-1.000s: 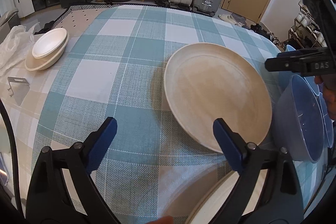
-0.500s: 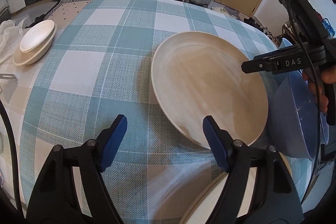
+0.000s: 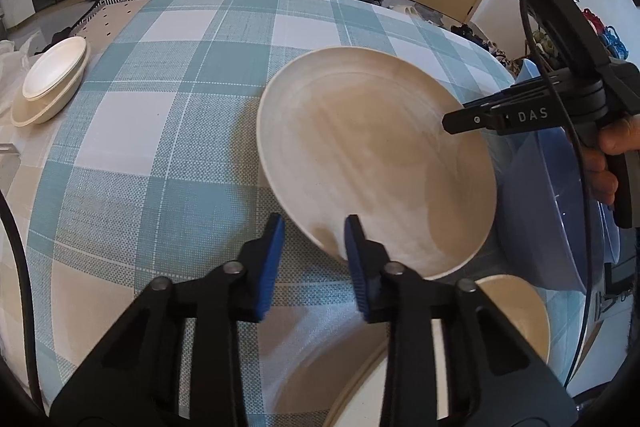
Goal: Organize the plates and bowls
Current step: 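Close the right gripper on the rim of the cream plate stack, then lift the cream plates with the right gripper toward the blue bowls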
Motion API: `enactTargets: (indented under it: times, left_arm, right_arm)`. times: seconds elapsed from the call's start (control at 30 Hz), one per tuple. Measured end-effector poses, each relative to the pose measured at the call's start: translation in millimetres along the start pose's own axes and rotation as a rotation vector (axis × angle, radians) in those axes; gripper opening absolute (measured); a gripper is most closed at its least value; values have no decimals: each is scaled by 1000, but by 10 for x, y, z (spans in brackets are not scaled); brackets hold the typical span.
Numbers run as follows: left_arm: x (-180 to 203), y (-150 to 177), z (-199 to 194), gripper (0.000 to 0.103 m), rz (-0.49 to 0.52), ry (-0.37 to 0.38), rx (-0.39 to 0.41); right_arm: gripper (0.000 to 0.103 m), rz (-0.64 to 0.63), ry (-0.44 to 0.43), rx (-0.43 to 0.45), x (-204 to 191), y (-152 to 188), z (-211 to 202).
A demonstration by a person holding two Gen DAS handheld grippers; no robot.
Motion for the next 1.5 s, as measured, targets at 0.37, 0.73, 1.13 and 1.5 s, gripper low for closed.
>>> enactTargets:
  times: [0.37,0.73,1.13,1.5]
  left_arm:
    - [-54,-36,-83,23,-28,-8,26]
    - [-127,-62,-317,23,-36,-19,79]
    - [-142,-93,-745,23,-34,-32,146]
    - [-82,7,-1186,23,-12,-39,198]
  right_arm:
    - [22,-12,17,52,-20,32,-90]
    - [22,-28,13,118,-106,33,-279]
    - [22,-45,24,203,-347,47,-675]
    - [22,-44,25,272,-528,245,-1031]
Point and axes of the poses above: each gripper's, at about its wrist camera, not at the fingertips, and z roughly the way its jaws point, x to its right, y to its underside, the point moved 6 cm from there along z, roughly the way its jaws point, and after that the axes turned 2 degrees about -y, right-handed, at the moved point
